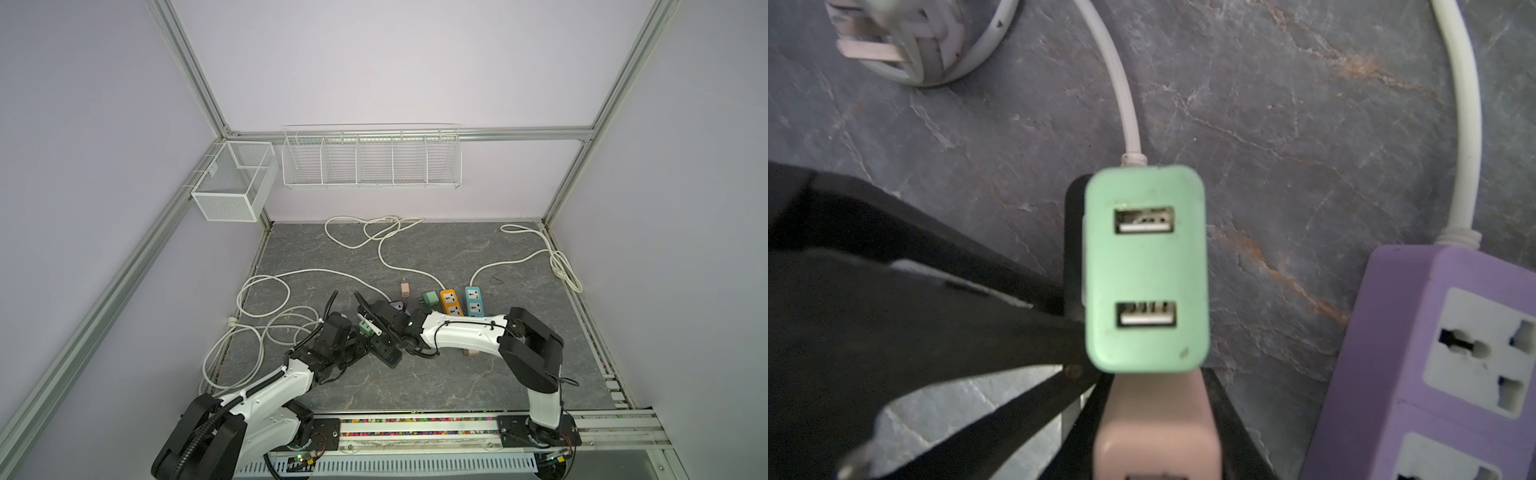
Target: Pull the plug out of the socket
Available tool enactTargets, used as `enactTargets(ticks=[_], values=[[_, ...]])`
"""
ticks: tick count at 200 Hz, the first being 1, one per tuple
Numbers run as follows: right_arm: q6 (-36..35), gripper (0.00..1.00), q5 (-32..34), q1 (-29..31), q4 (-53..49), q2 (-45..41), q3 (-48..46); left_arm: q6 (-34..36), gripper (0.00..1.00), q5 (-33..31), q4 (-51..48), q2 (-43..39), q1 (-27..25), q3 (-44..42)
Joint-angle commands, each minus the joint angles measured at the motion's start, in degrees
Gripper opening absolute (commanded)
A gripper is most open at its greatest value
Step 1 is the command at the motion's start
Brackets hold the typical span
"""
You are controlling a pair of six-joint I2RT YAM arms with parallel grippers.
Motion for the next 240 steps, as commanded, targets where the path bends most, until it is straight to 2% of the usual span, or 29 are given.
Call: enactTargets(ticks=[1, 67, 132, 186, 240], values=[[0.3, 0.3, -1.16, -1.3, 2.72, -1.39, -1.62, 1.18, 0.3, -0.67, -4.71, 1.07, 0.07, -0.2], [0.54, 0.29, -0.33, 0.38, 2.09, -0.95, -0.63, 1.07, 0.27, -0.95, -4.92, 1.32, 0.08, -0.44], [-0.52, 0.29, 1.25, -1.27, -1.25, -0.49, 1.14, 0.36, 0.25, -0.06, -3.3, 3.86, 0.02, -1.0], [-0.95, 0.29, 1.42, 1.23, -2.49, 1.19, 3.48, 0.16, 0.24, -0.06, -2.1, 6.25, -0.14, -1.35], [-0.52, 0.29, 0.36, -1.89, -2.05, -0.67, 2.13, -0.27, 0.22, -0.42, -1.64, 7.1, -0.41, -2.22]])
